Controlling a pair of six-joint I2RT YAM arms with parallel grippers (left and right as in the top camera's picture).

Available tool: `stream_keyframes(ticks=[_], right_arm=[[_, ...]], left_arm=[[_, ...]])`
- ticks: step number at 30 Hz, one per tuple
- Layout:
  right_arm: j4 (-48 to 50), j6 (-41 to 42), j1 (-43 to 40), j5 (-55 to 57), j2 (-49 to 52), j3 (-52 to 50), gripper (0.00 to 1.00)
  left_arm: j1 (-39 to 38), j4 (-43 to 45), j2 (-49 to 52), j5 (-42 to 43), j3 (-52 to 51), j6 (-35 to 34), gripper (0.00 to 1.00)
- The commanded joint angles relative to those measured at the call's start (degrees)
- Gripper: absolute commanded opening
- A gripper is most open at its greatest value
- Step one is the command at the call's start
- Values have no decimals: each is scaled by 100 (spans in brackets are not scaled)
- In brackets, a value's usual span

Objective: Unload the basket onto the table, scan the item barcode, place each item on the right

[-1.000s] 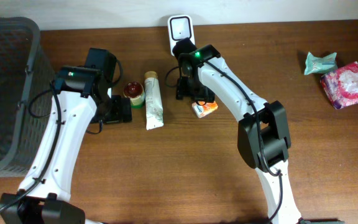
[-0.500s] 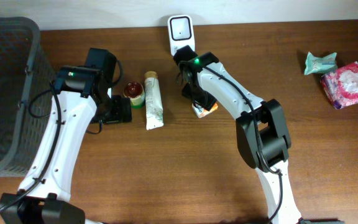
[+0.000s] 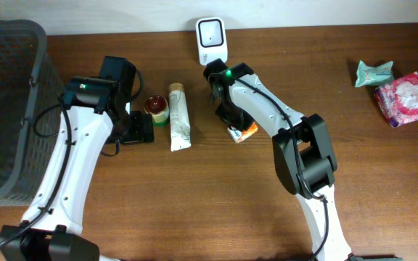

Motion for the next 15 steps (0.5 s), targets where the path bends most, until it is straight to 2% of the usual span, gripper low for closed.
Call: stream_keyframes(ticks=[1,9,12,15], right_arm=[[-55,-706,26,35,105,-46,4],[-55,-2855,17,-719,-74,595,4],[-70,-3595,-24,-1462,-114,809,4],[-195,-3840,-133,-1847,-114,813,4]], left_arm=[[15,-4,-85,-42,-22,-57,99],[15,-4,-85,-42,-22,-57,99],[15,-4,-85,-42,-22,-57,99],[15,-4,-85,-42,-22,-57,99]])
